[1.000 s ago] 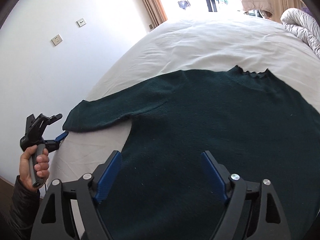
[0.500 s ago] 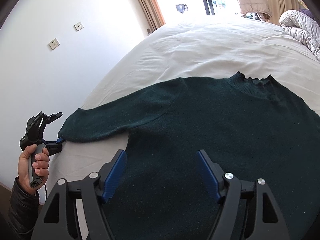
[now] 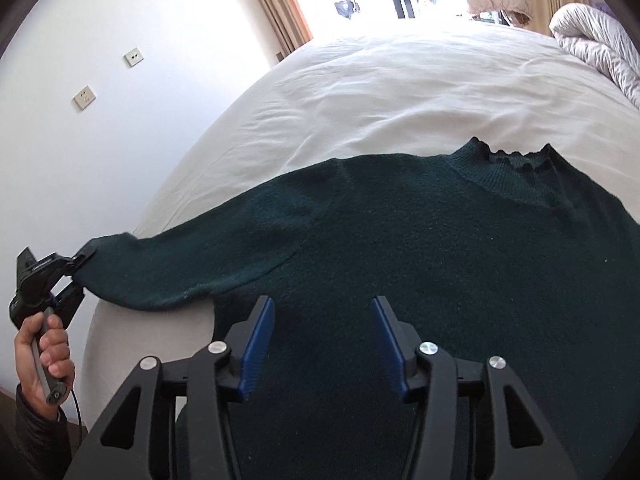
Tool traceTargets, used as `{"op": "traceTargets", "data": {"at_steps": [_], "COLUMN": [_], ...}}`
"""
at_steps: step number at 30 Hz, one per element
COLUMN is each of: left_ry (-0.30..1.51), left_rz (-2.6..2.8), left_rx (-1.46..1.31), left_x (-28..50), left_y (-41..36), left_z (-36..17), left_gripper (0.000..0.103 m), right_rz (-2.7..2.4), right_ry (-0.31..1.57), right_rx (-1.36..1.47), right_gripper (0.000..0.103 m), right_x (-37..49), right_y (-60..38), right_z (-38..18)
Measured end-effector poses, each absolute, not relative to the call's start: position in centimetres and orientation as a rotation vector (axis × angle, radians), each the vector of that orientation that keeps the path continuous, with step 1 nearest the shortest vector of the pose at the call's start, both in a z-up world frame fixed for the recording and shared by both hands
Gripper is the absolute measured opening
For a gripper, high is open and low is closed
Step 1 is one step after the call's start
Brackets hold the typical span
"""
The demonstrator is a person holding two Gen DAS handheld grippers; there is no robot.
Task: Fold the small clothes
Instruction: 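Lift the held sleeve and lay it across the sweater body with the left gripper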
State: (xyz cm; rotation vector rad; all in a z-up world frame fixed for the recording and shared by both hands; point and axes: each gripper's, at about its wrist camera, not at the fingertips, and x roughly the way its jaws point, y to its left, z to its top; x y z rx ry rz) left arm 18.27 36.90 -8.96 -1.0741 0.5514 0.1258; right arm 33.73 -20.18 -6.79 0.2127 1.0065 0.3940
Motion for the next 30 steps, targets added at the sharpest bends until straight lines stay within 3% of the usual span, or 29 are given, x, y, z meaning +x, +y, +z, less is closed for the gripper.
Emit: {"op": "traceTargets", "data": {"at_steps": [8,16,20,27,30], "left_ry": [0.508,0.48,0.498,0.543,0.586], "left_rz": [0.05,-0.06,-0.129,-0.188,-0.187], "left_rx": [-0.773,-0.547,-0.443,-0.136,0.054], "left_x": [22.4,24.5,25.9,26.2,25.8], "left_y": [29.2,17.7,10.6,-4.3,-10.5], "left_z": [0.2,5.0,5.5,3.5,-0.6], "left_gripper": [0.007,0.007,0.007,0.007,0.007], "right_rz": [0.479,0.5,0.585,0.631,0.625], "right_ry": [1.035,1.108,1.087,1.04,0.997], "right_rx": [0.349,0.464,0.439,0.83,0.916], "right_gripper": [0.053,0.054,0.071,0.075,0.086], "right_x": [37.3,42.3,42.2,39.7,38.3], "right_y": [-20.4,-19.8,-19.8,-30.8,-35.3], "right_z": [-8.4,-12.9,-12.3,-9.9,-9.1]}}
